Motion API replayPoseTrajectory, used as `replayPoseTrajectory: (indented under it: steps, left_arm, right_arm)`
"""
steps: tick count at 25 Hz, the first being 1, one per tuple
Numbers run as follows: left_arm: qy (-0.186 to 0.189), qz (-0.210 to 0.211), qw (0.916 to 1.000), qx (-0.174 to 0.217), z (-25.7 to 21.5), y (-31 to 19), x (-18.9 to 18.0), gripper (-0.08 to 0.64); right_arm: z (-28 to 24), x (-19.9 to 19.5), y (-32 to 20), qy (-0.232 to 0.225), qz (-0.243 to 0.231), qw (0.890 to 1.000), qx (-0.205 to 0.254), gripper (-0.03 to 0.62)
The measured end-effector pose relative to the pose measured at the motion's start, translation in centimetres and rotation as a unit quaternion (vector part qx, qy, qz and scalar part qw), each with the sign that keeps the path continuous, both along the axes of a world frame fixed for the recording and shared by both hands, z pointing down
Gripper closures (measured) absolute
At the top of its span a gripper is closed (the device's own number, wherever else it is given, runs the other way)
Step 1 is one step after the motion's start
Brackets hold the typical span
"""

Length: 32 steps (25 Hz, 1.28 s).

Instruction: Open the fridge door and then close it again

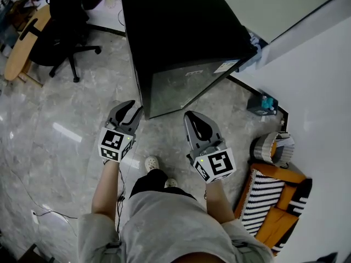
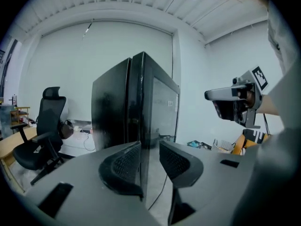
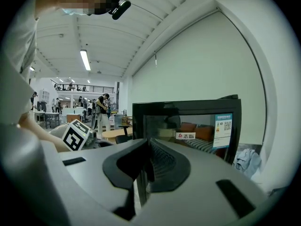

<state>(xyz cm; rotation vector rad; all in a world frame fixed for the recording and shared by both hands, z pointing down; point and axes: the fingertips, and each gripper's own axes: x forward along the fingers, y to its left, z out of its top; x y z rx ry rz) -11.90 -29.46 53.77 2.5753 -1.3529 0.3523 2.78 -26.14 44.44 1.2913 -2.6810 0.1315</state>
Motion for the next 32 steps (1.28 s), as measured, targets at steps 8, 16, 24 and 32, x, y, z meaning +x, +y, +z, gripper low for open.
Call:
replayPoseTrajectory:
  steps: [8, 16, 24, 32]
  left_arm:
    - [-0.036, 0.034, 0.9985, -0.022, 3.1, -3.7, 0.7, 0.42]
    - [-0.019, 0.048, 0.9983, -0.025, 3.3, -4.5, 1.5, 0.419]
    - [-0.008, 0.037, 0.9985, -0.038, 3.3, -4.8, 1.2, 0.477]
    - [-0.018, 0.017, 0.9987, -0.046, 3.2, -4.5, 1.2, 0.483]
  right_arm:
    - [0.5, 0.7, -0.3, 0.007, 0.013, 1.0, -0.008, 0.566]
    - [1.0, 1.7, -0.2, 0.016, 0.026, 0.999, -0.014, 0.566]
    - [0.9, 2.0, 0.1, 0.017, 0.029, 0.999, -0.014, 0.566]
    - [0.3, 2.1, 0.4, 0.013, 0.026, 1.0, -0.01, 0.566]
